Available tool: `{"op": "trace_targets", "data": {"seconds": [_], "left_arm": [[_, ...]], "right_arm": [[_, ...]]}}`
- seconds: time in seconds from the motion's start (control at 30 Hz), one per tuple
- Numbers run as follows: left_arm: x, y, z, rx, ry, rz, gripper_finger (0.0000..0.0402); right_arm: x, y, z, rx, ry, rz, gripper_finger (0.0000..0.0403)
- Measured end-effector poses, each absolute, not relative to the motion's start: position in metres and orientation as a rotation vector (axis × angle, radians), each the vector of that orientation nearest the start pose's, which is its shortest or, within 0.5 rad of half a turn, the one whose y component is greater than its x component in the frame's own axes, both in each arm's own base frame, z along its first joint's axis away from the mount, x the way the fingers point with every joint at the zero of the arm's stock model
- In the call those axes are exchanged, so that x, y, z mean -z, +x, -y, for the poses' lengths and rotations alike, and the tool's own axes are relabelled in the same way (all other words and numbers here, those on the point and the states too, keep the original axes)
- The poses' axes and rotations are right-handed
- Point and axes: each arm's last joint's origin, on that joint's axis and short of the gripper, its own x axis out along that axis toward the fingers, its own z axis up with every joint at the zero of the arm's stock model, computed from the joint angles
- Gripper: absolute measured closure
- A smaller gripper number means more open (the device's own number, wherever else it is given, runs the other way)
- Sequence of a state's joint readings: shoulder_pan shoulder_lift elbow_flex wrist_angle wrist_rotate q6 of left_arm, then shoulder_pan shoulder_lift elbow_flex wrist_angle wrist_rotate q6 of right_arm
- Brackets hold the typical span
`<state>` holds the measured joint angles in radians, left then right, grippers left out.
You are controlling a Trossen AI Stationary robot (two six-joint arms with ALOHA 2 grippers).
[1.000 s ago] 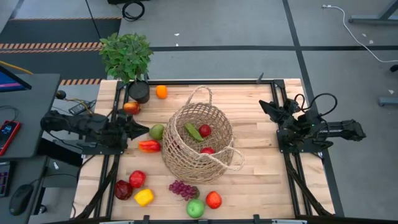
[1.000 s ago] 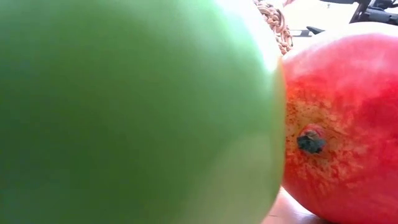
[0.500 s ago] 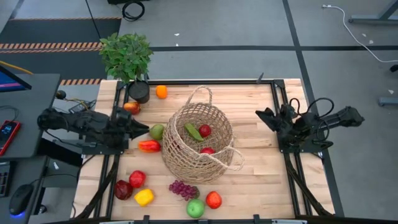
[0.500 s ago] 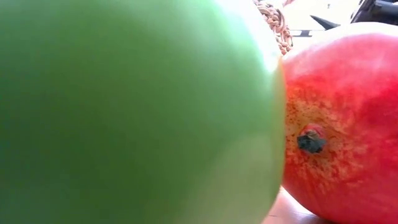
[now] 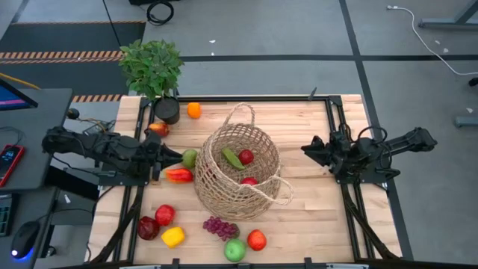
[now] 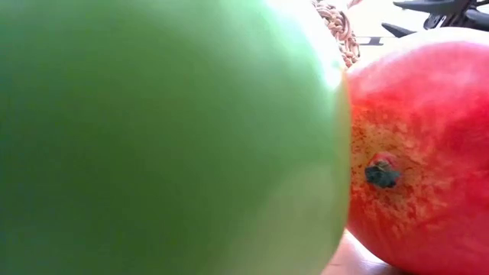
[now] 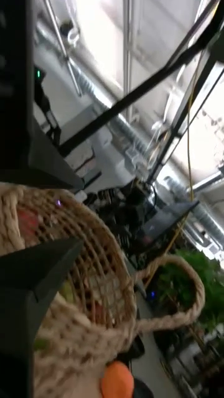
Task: Build produce basket
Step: Put the mango into the basket
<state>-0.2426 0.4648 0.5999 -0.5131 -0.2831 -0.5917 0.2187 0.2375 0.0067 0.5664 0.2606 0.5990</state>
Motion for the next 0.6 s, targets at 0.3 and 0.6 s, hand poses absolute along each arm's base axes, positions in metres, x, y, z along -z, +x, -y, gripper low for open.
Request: {"op": "trace_targets", "data": {"seconds": [0.3, 0.6], "left_arm": [[-0.265, 0.104, 0.02, -0.152, -0.454, -0.619, 0.0281], [-0.235, 0.119, 0.025, -0.139, -0.244, -0.985, 0.0221]], "right_arm": [[-0.192, 0.108, -0.012, 0.032, 0.642, 0.271, 0.0336], [-0.186, 0.109, -0.012, 0.07, 0.429, 0.207, 0.0338]]}}
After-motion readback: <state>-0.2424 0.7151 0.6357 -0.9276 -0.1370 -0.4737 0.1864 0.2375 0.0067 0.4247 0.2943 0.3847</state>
